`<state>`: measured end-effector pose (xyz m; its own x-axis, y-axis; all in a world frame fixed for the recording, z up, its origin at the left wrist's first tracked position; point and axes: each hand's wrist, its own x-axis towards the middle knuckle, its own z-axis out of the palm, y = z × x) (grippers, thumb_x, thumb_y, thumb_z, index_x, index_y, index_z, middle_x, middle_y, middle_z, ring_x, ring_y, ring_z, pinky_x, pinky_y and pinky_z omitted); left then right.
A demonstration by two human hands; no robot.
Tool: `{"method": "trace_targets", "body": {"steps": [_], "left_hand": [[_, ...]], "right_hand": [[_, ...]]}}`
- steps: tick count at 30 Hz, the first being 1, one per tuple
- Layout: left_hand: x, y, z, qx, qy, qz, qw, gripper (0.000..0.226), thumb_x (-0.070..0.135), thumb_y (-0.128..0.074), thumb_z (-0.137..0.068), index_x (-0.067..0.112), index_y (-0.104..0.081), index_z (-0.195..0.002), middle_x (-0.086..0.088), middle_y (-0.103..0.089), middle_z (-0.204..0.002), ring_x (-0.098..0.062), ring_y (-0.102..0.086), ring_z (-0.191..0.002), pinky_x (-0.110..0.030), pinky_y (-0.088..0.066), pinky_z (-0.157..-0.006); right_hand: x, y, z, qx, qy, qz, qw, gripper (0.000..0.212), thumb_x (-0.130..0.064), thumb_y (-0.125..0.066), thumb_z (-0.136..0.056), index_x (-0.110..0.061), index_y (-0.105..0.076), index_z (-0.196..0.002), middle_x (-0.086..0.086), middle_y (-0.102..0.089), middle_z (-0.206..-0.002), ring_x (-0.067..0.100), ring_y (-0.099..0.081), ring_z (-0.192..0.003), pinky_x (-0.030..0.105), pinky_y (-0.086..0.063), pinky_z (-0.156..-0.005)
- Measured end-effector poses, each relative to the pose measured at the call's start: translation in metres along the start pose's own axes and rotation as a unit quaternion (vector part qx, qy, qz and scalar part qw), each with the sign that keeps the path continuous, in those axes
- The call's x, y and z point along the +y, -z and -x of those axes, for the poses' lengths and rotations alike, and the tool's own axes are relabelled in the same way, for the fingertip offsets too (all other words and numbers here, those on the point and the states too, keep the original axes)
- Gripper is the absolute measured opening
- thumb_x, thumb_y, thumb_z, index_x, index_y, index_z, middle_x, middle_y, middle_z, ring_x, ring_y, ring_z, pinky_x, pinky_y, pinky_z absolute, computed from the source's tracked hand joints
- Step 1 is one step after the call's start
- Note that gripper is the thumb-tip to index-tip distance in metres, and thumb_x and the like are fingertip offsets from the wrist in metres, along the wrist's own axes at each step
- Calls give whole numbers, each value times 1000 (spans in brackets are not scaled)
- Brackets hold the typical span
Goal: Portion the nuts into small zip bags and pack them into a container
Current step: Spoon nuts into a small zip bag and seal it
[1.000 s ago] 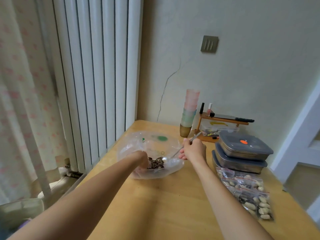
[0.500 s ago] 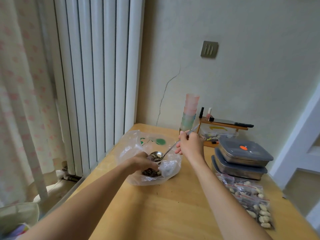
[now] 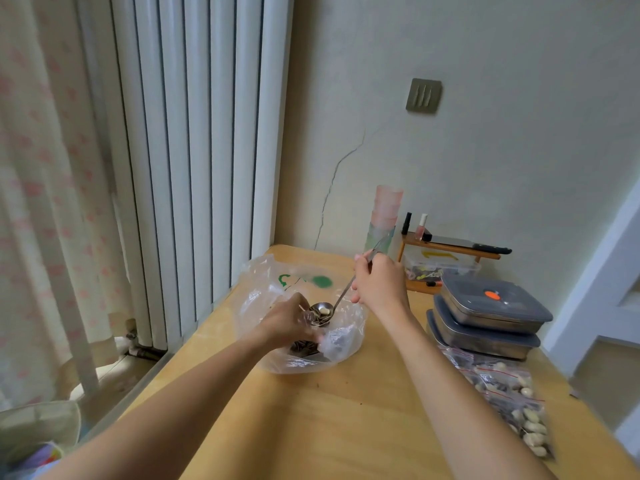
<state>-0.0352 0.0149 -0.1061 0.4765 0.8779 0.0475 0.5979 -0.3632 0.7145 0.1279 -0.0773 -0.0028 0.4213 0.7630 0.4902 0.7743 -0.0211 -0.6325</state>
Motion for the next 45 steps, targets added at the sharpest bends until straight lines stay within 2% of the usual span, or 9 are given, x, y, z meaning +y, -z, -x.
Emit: {"method": "trace_targets", "body": {"steps": [9, 13, 19, 24, 27, 29, 37, 42, 45], "left_hand": [[2, 3, -3, -31, -23, 9, 999, 72, 24, -79, -82, 17, -34, -137, -6, -65, -108, -24, -63, -90, -39, -54, -80], [2, 4, -5, -39, 6, 24, 999, 73, 21, -81, -81, 16, -33, -136, -7, -65, -105, -26, -65, -93, -40, -56, -82], [2, -2, -6, -29, 41, 43, 998, 103, 34, -81, -76, 12, -12, -149, -6, -68, -105, -25, -67, -98, -36, -56, -84], [6, -5, -1, 41, 20, 120, 992, 88, 25, -82, -65, 17, -28, -134, -6, -68, -106, -24, -67, -98, -42, -56, -91], [12, -5, 6, 74, -2, 141, 987, 47, 14, -81, -76, 28, -44, -101, -9, -70, -99, -27, -68, -94, -47, -56, -89], [15, -3, 9, 96, -14, 137, 986, 46, 10, -79, -79, 34, -40, -87, -15, -70, -97, -30, -68, -93, -48, -56, -88], [12, -3, 8, 113, 1, 141, 984, 45, 6, -72, -79, 29, -34, -73, -19, -63, -80, -23, -61, -74, -54, -56, -81], [5, -7, 1, 101, 2, 110, 989, 23, 14, -77, -79, -2, -62, -72, -20, -67, -69, -33, -65, -65, -51, -56, -70], [3, -4, 1, 72, 10, 90, 993, 20, 19, -76, -76, 16, -57, -78, -9, -64, -67, -19, -62, -63, -49, -54, -68]], "right_hand": [[4, 0, -5, 13, -40, -45, 998, 36, -29, -43, -108, -10, -61, -83, 6, -68, -58, 18, -71, -56, 44, -63, -64], [-9, 6, -2, -43, 40, 12, 998, 36, -31, -42, -109, -9, -64, -89, 4, -70, -68, 6, -66, -46, 31, -62, -61], [-28, 3, 1, -110, 172, 50, 978, 37, -33, -44, -108, -10, -61, -86, 6, -69, -71, 13, -67, -53, 39, -59, -66], [-35, -2, 4, -134, 266, 101, 949, 29, -37, -45, -107, -17, -58, -90, 3, -64, -70, 24, -62, -68, 45, -54, -69], [-37, -3, 6, -123, 294, 92, 943, 25, -36, -48, -106, -17, -62, -99, 3, -65, -77, 26, -60, -74, 44, -53, -70], [-38, -2, 7, -114, 308, 79, 941, 25, -36, -50, -106, -16, -63, -98, 2, -64, -76, 26, -60, -73, 44, -53, -69], [-36, 5, 8, -81, 322, 49, 942, 24, -33, -50, -105, -16, -65, -100, 2, -64, -77, 24, -60, -73, 44, -54, -68], [-34, 5, 5, -94, 304, 45, 947, 23, -34, -51, -106, -16, -66, -100, 1, -65, -78, 22, -62, -74, 43, -54, -71], [-29, 2, 3, -77, 273, 60, 957, 26, -33, -50, -107, -15, -65, -97, 2, -65, -77, 23, -62, -72, 42, -54, -71]]}}
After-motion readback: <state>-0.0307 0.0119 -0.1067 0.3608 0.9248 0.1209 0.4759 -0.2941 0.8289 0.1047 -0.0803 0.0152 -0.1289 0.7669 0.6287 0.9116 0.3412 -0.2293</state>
